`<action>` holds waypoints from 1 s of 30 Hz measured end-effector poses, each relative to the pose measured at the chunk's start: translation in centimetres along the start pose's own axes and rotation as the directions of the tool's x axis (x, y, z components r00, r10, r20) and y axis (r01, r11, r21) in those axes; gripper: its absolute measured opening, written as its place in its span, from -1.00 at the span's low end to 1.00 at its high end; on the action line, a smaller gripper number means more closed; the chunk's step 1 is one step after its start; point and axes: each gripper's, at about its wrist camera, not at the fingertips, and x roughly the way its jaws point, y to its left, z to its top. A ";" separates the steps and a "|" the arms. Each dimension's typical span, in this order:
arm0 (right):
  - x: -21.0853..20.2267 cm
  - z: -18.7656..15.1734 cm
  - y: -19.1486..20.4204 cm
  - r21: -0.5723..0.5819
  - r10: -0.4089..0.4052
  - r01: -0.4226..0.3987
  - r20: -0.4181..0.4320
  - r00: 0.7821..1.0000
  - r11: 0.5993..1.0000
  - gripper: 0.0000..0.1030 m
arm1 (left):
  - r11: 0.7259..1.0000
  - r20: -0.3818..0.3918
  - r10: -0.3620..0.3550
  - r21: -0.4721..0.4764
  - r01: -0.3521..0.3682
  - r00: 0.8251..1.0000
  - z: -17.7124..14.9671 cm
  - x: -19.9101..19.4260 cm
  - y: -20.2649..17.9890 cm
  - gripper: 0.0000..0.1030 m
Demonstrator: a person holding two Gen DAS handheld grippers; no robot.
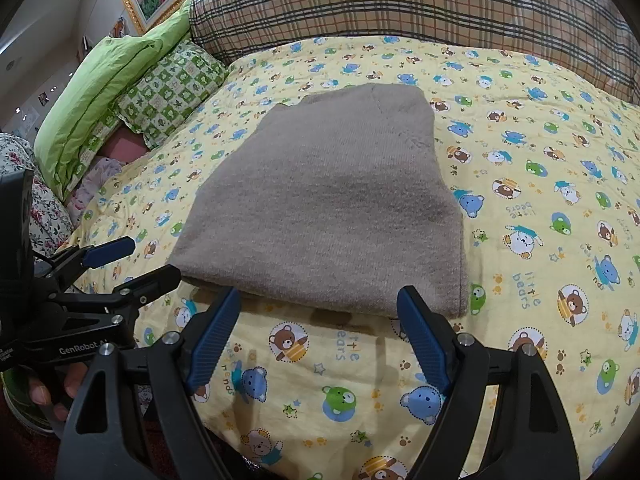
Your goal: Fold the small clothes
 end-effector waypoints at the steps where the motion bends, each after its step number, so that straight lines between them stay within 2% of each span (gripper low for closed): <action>1: 0.0 0.0 0.1 0.000 0.001 -0.001 0.000 1.000 1.000 0.58 | 1.000 -0.001 -0.002 0.000 0.002 1.000 0.0 0.0 0.0 0.69; 30: -0.3 0.7 -0.4 0.002 0.009 -0.009 0.006 1.000 1.000 0.58 | 1.000 -0.009 0.003 -0.007 -0.003 1.000 0.7 0.3 -0.2 0.71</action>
